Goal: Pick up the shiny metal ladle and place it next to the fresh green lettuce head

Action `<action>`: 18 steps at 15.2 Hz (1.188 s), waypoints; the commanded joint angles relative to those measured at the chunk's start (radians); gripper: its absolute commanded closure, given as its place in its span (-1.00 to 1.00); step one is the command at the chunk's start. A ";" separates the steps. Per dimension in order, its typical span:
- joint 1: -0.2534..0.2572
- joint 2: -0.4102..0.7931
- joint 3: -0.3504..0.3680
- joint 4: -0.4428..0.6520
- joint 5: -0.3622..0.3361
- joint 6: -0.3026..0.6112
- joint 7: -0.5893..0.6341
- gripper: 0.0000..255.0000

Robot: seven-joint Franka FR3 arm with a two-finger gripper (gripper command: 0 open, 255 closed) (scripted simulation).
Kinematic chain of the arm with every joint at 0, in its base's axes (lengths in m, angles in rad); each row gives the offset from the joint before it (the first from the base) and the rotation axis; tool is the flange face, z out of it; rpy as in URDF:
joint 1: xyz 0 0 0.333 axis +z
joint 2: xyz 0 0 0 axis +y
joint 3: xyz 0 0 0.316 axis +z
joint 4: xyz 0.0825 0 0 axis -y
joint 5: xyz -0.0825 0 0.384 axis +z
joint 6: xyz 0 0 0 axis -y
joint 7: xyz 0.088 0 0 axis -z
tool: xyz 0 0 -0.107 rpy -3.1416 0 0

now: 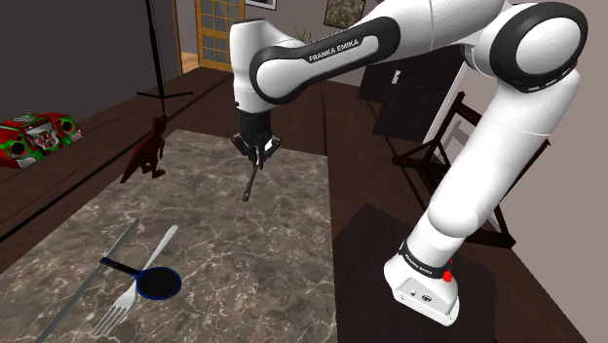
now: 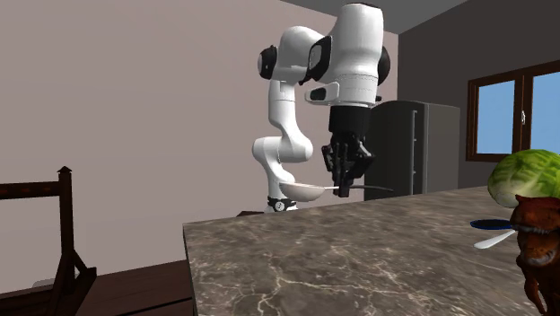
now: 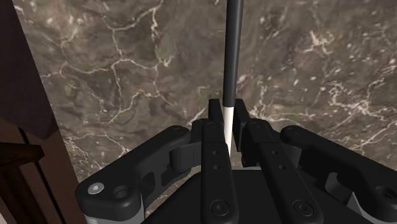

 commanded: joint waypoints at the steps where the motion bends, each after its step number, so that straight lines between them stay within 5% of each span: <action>1: 0.000 -0.010 0.000 0.020 0.006 -0.028 -0.004 1.00; 18: -0.004 -0.061 -0.005 0.198 0.034 -0.250 -0.033 1.00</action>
